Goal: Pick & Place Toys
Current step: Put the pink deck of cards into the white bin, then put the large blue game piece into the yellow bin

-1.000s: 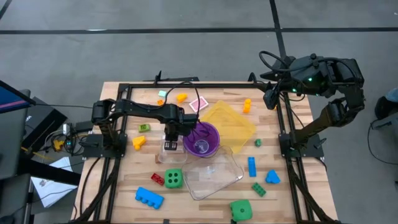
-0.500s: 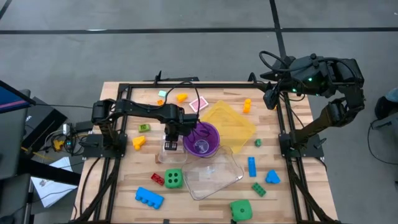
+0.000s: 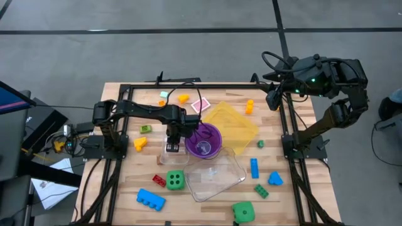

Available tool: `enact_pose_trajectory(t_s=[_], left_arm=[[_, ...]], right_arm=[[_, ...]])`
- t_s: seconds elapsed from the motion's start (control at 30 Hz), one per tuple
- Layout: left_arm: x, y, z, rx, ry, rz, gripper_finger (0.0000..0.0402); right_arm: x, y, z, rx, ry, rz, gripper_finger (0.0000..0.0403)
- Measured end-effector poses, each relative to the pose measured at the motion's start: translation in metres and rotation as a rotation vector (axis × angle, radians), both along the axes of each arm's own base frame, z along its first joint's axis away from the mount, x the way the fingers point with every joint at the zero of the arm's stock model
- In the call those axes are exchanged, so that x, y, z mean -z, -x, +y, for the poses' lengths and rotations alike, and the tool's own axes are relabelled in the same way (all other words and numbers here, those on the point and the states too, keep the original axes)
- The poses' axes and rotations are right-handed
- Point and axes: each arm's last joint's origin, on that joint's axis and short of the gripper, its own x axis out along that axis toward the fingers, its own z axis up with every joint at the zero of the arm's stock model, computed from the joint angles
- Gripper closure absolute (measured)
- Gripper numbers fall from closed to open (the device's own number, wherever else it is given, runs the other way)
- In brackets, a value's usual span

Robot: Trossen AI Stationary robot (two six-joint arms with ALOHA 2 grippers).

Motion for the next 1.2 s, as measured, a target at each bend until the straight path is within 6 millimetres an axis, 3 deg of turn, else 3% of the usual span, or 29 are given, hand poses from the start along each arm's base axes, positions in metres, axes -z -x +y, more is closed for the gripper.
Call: enact_pose_trajectory(t_s=[0.53,0.8,1.2], left_arm=[[-0.011,0.004,0.0,0.0,-0.027,-0.031,0.0218],[-0.044,0.017,0.0,-0.004,-0.04,-0.159,0.0202],[-0.114,0.053,-0.004,-0.039,-0.069,-0.503,0.0215]], right_arm=[[0.0,0.0,0.0,-0.005,0.005,0.005,0.0212],[0.0,0.0,0.0,-0.004,0.006,0.004,0.0212],[0.0,0.0,0.0,-0.005,0.006,0.005,0.0212]])
